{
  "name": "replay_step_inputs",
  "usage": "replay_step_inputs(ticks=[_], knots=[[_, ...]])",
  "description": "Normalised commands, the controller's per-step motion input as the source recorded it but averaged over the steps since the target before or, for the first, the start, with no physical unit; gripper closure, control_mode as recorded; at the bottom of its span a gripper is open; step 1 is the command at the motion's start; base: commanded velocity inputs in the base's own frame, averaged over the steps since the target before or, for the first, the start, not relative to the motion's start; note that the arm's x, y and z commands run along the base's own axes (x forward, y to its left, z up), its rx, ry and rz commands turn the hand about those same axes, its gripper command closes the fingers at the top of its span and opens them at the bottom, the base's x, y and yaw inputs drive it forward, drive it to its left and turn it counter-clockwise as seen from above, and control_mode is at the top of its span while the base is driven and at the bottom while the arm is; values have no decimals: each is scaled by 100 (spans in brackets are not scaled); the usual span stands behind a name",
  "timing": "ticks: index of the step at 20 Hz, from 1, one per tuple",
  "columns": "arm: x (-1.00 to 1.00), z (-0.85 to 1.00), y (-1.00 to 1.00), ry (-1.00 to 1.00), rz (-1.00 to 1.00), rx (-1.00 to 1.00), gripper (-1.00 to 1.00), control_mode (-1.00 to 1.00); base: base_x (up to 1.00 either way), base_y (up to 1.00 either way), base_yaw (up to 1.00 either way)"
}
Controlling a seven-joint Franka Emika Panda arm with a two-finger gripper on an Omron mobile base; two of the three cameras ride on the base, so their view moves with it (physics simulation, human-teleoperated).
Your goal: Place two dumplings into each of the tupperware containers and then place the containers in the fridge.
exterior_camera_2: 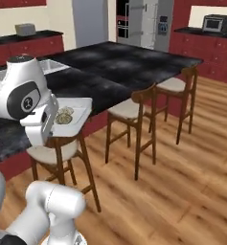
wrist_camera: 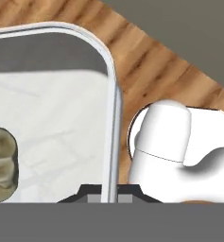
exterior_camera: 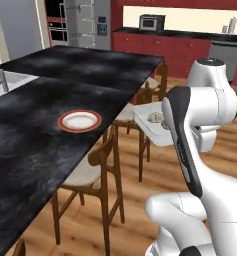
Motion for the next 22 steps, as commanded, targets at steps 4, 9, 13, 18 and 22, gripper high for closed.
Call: replay_step_inputs(ticks=[4,9,13,18,22], knots=[[0,0,0,0,0,0,100,100,0,0,-96],[0,0,0,0,0,0,100,100,22,0,-82],[0,0,0,0,0,0,100,100,98,0,-38],[0,0,0,0,0,0,100,100,100,13,-11],[0,0,0,0,0,0,100,100,100,33,-1]])
